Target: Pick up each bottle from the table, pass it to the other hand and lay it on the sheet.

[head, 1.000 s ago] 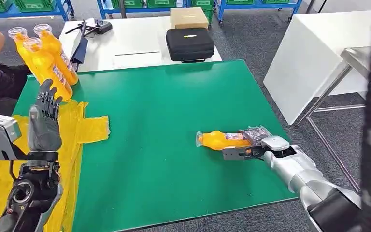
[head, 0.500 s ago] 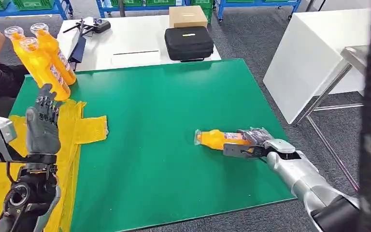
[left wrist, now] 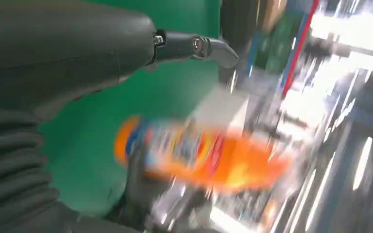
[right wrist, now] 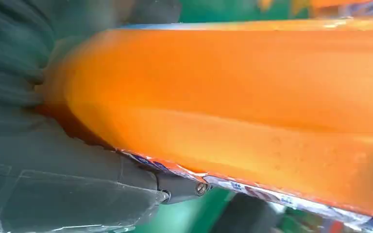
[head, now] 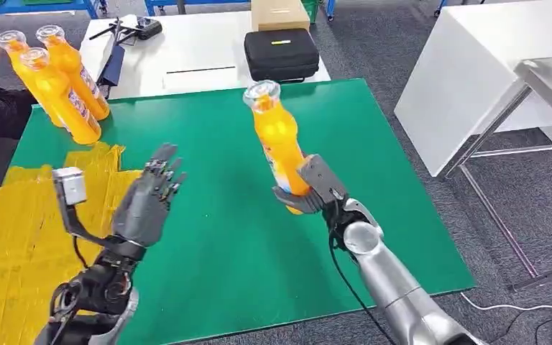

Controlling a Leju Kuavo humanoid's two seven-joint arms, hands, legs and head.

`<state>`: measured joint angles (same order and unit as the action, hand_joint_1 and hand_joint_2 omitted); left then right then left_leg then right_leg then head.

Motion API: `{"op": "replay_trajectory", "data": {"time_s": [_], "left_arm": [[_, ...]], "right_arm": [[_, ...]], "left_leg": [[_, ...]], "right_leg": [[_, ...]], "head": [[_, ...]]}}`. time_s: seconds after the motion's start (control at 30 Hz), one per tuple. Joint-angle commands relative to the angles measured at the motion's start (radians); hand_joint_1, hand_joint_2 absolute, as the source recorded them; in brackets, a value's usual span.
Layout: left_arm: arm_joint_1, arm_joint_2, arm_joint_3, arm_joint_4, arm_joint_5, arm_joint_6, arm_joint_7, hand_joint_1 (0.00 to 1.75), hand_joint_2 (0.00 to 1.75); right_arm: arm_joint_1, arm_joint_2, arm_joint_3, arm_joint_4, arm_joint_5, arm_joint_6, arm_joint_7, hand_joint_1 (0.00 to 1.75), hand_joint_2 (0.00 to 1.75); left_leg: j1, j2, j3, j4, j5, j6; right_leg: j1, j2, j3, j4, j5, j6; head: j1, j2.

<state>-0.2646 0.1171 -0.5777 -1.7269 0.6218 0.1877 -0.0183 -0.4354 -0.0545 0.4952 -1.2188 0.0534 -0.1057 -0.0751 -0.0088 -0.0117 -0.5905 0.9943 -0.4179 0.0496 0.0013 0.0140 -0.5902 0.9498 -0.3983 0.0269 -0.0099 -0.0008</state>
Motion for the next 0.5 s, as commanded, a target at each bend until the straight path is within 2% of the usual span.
{"op": "replay_trajectory", "data": {"time_s": [0.03,0.13,0.43,0.47,0.5], "left_arm": [[-0.166,-0.06,-0.22,0.146,0.025,0.0,0.026,0.0,1.75],[-0.169,-0.058,-0.224,0.145,0.031,0.002,0.027,0.0,1.75],[-0.207,-0.088,-0.27,0.189,0.025,0.01,0.031,0.0,1.75],[-0.207,-0.088,-0.269,0.191,0.024,0.014,0.03,0.0,1.75],[-0.207,-0.088,-0.266,0.194,0.021,0.019,0.027,0.0,1.75]], "right_arm": [[-0.076,0.088,0.1,-0.009,0.021,-0.029,0.022,1.75,1.75],[-0.074,0.086,0.11,-0.019,0.032,-0.02,0.027,1.75,1.75],[-0.138,0.159,0.235,0.029,0.153,-0.009,0.092,1.75,1.75],[-0.139,0.161,0.241,0.03,0.158,-0.007,0.095,1.75,1.75],[-0.138,0.162,0.251,0.034,0.166,-0.003,0.101,1.75,1.75]], "left_leg": [[0.0,0.0,0.001,0.001,-0.001,-0.003],[-0.001,0.001,0.003,0.002,-0.003,-0.005],[0.0,0.002,-0.003,0.001,-0.001,-0.002],[0.0,0.004,0.0,0.003,-0.003,-0.005],[0.0,0.002,-0.002,0.0,-0.001,-0.003]], "right_leg": [[0.0,-0.002,0.001,0.002,-0.002,0.0],[-0.001,-0.002,0.002,0.004,-0.004,-0.001],[0.0,0.001,-0.004,0.002,0.0,0.0],[-0.001,0.0,-0.002,0.006,-0.003,-0.001],[0.0,0.0,-0.003,0.003,-0.001,-0.001]], "head": [[0.0,0.0],[0.0,0.0],[0.0,0.0],[0.0,0.0],[0.0,0.0]]}}
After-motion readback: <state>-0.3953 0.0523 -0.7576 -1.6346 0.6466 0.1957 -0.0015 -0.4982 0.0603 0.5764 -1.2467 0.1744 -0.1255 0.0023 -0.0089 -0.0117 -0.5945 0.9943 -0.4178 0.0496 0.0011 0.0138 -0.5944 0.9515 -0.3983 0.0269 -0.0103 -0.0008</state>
